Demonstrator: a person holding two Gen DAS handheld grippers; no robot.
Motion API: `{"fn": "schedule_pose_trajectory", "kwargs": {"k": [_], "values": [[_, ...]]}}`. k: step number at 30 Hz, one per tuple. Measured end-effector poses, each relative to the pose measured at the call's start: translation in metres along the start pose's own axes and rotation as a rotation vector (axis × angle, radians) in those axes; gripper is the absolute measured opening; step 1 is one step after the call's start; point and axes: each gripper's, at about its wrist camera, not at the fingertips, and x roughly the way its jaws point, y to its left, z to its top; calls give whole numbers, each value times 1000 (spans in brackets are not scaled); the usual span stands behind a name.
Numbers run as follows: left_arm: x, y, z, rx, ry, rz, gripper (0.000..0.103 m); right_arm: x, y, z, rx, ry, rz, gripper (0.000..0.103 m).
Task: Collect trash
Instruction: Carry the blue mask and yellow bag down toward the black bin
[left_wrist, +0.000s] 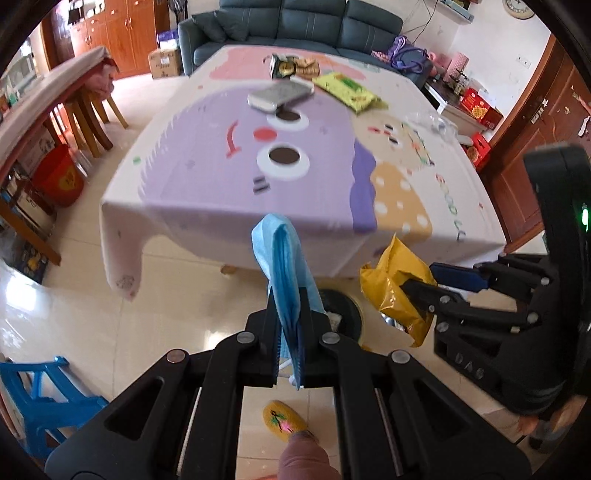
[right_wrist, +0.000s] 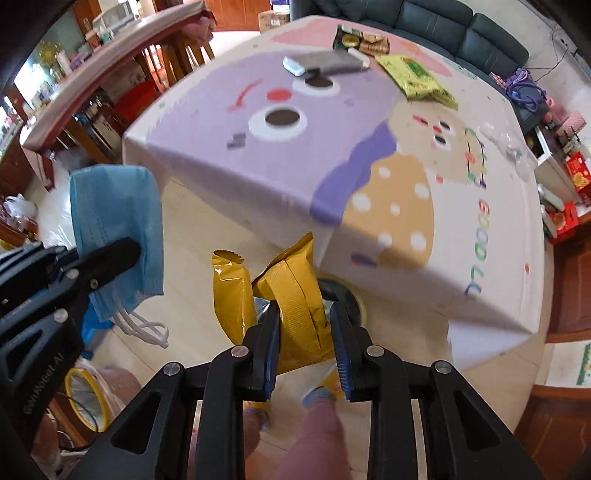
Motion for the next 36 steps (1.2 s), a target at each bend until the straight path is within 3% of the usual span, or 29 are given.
{"fn": "schedule_pose_trajectory", "kwargs": {"k": [7,16,27,34,36], "values": [[32,-21,-17,6,50,-19,4,42,-10,-40,31,40,-54,26],[103,-44,-54,-41,137,-46,4,111,-39,-89,131,62,-72,26],[246,-49,-91,-148,200,-22,4,242,-72,-122,202,61,-36,26],[338,-57,-98,-148,199,7,4,316,-102,-128,215,37,23,26],[362,-65,-100,-130,206,6,5,331,-110,-132,198,30,36,33]]}}
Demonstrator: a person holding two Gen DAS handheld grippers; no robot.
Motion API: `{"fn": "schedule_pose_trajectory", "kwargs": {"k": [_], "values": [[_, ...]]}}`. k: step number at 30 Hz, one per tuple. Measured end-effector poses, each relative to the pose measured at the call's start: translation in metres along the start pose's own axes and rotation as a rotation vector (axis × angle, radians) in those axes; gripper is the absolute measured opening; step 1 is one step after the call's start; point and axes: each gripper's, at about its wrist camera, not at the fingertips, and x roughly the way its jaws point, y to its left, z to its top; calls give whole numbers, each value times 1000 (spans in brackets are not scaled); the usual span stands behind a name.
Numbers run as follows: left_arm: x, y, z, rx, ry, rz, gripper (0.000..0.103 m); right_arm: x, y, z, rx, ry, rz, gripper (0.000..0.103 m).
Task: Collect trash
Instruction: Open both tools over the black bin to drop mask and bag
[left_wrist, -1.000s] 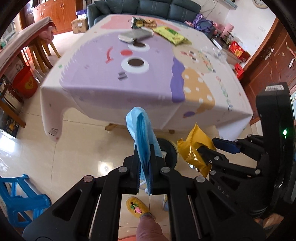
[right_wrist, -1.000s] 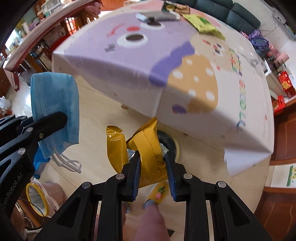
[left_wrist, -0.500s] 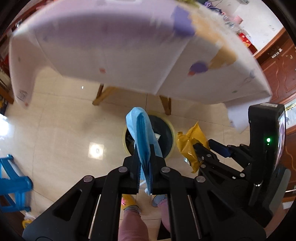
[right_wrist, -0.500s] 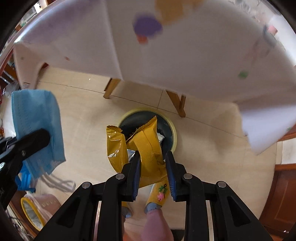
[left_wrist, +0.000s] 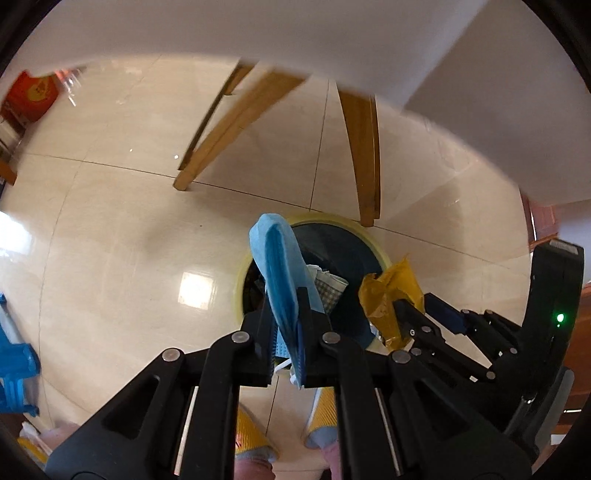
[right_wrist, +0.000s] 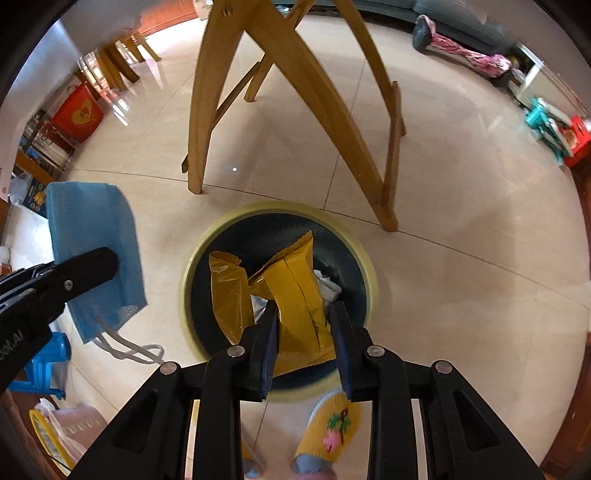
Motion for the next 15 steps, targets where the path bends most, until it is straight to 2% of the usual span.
{"fn": "schedule_pose_trajectory", "kwargs": {"k": [1,4,6,8,15], "values": [[10,-3,0,10,9,0,6,8,-6,1,-8,-1,3,35],[31,-6,-3,14,28,8,21,21,-13,4,-4,18,10,37],[36,-3,-4,-2,23,17,57,31,-15,6,4,30,17,39],[36,0,-4,-26,0,37,69,32,-17,8,4,29,20,44],[25,17,-4,-54,-5,66,70,26,-5,17,-15,-15,23,60]]}}
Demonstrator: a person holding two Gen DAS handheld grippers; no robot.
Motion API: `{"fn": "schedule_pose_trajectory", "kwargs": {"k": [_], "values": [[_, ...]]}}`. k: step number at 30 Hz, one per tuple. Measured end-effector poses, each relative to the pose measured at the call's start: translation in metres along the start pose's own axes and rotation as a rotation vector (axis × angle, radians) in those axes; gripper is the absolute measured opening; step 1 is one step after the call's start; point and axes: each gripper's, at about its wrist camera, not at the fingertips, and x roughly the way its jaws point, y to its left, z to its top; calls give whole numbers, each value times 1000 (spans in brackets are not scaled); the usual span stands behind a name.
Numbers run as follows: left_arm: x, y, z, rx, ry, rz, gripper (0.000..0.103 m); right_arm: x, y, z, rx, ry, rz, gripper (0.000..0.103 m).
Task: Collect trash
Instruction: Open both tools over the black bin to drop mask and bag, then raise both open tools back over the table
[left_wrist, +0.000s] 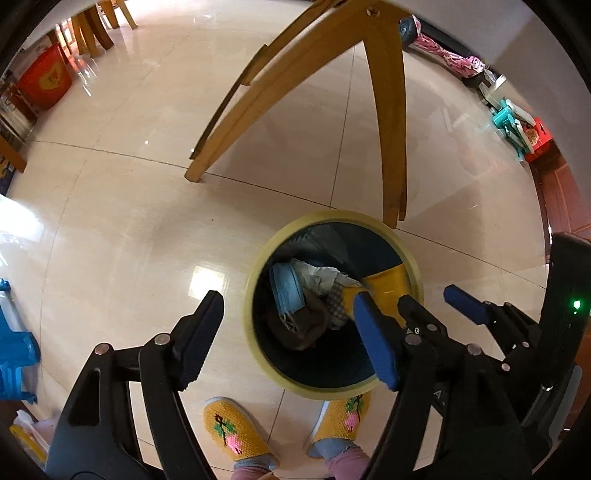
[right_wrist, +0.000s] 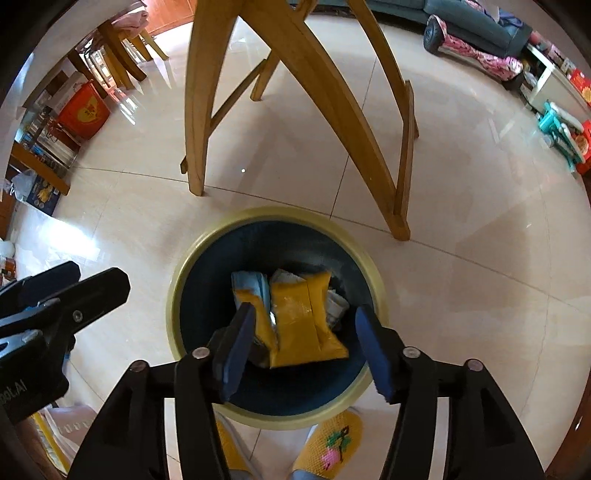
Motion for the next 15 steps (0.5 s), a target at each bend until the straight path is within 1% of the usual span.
{"fn": "schedule_pose_trajectory", "kwargs": {"k": [2,7,13,15], "values": [[-6,5,1,0,-10,9,70,-3,2,1,-4,-5,-4,62],[-23,17,-2,-12,-21,23,70,-7,6,3,2,-12,-22,62],[-51,34,-4,-23,-25,33,70,-39,6,-4,18,-15,-46,62],[-65,37,-3,-26,-28,33,70,-58,8,-5,22,-20,-49,62]]}}
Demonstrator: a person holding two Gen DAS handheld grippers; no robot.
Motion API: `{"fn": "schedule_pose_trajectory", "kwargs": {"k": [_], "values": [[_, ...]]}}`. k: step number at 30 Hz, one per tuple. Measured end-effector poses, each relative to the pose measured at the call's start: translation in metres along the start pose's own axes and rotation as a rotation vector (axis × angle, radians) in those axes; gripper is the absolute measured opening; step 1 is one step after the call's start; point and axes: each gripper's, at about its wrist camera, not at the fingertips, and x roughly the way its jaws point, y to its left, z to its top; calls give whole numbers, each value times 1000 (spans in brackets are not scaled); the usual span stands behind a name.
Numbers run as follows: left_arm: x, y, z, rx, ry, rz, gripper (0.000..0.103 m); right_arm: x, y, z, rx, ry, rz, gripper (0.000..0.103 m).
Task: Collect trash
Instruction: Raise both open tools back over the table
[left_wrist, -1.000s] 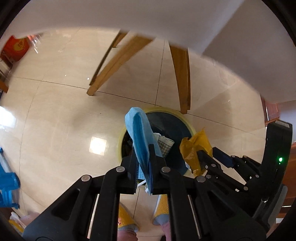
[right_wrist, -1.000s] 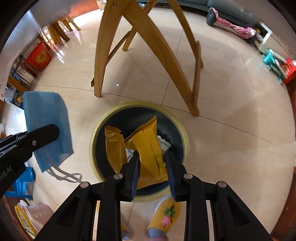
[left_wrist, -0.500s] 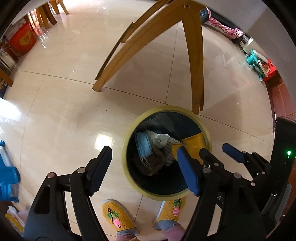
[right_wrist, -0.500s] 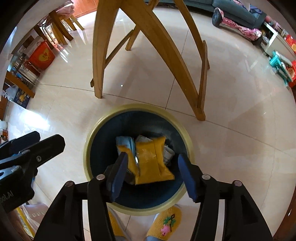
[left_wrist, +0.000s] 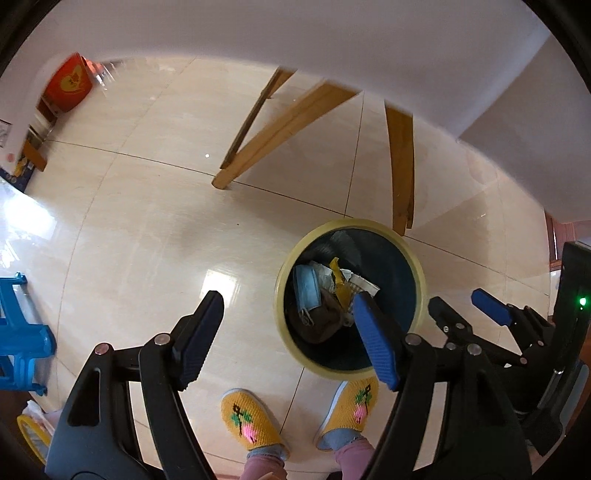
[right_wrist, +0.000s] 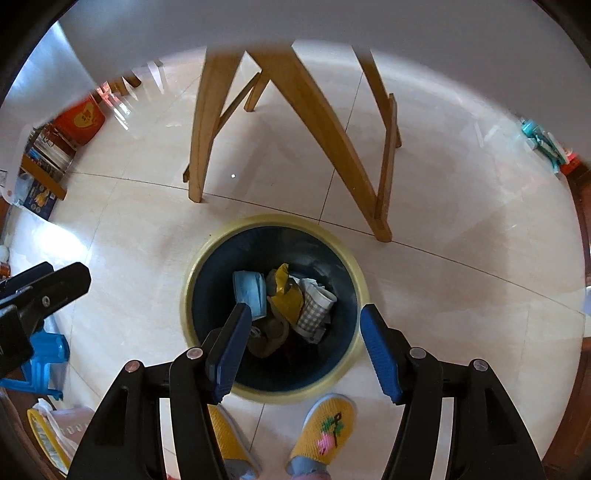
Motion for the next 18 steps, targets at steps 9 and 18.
{"fn": "schedule_pose_trajectory", "kwargs": {"k": [9,18], "values": [[-107,-6,23,19,-69,-40,70,-121,3,15,33,-83,11,62],[-260,-24,69,92,-226,-138,70,-283,5,42,72,-264,-1,63]]}}
